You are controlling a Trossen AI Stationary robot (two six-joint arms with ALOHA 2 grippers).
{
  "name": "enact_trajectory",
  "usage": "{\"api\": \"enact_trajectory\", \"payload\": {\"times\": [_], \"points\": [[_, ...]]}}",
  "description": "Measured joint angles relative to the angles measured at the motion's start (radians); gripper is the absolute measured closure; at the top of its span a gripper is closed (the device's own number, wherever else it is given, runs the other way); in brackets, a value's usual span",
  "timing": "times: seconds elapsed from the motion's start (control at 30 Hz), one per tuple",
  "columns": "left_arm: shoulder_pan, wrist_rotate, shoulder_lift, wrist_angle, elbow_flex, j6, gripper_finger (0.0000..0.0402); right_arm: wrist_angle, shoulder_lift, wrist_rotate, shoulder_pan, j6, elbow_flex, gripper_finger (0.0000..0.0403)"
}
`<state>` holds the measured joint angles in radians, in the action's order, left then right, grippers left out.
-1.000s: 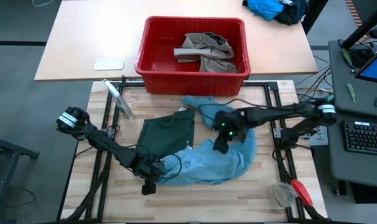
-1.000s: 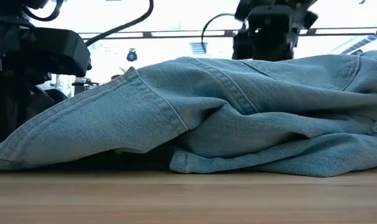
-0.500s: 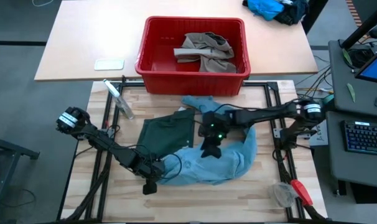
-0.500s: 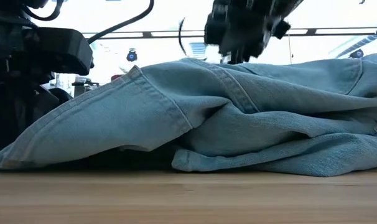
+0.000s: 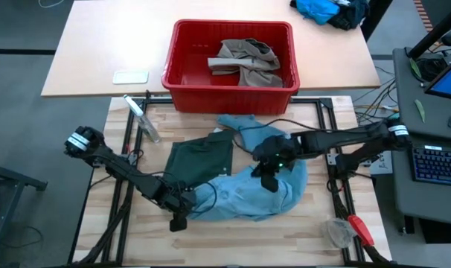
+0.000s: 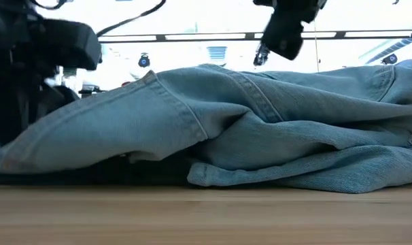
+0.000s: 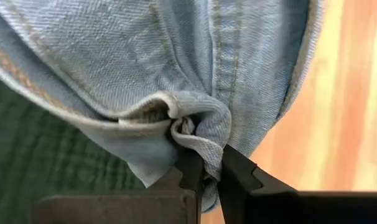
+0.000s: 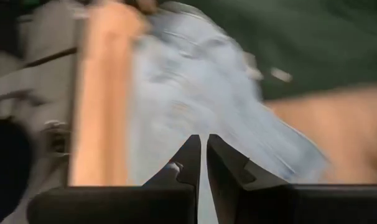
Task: Fold Laundry from Bin
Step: Fold the blue jeans
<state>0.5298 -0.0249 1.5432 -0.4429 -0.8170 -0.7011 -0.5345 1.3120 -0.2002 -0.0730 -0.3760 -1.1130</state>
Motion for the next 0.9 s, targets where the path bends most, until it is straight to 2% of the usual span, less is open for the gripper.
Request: {"api": "enact_trajectory", "payload": {"times": [0.07,0.23,0.5,0.7,0.8,0.9], "points": [[0.001,0.000,-0.017,-0.057,-0.030,-0.005,0.0389,-0.057,-0.012,0.043,0.007,-0.033,0.000,0.0383],[0.001,0.003,-0.021,-0.152,-0.075,-0.005,0.0389,-0.126,-0.011,0.029,0.014,-0.110,0.000,0.0345],[0.001,0.006,-0.021,-0.133,-0.078,-0.007,0.0389,-0.260,0.062,0.001,0.036,-0.206,0.006,0.0210],[0.001,0.005,-0.021,-0.118,-0.078,-0.007,0.0388,-0.295,0.144,-0.096,0.061,-0.181,0.023,0.0116],[0.002,-0.017,-0.021,-0.110,-0.078,0.006,0.0388,-0.289,0.196,-0.152,0.064,-0.159,0.023,0.0092],[0.001,-0.036,-0.021,-0.099,-0.077,0.011,0.0388,-0.224,0.257,-0.230,0.064,-0.124,0.023,0.0084]]}}
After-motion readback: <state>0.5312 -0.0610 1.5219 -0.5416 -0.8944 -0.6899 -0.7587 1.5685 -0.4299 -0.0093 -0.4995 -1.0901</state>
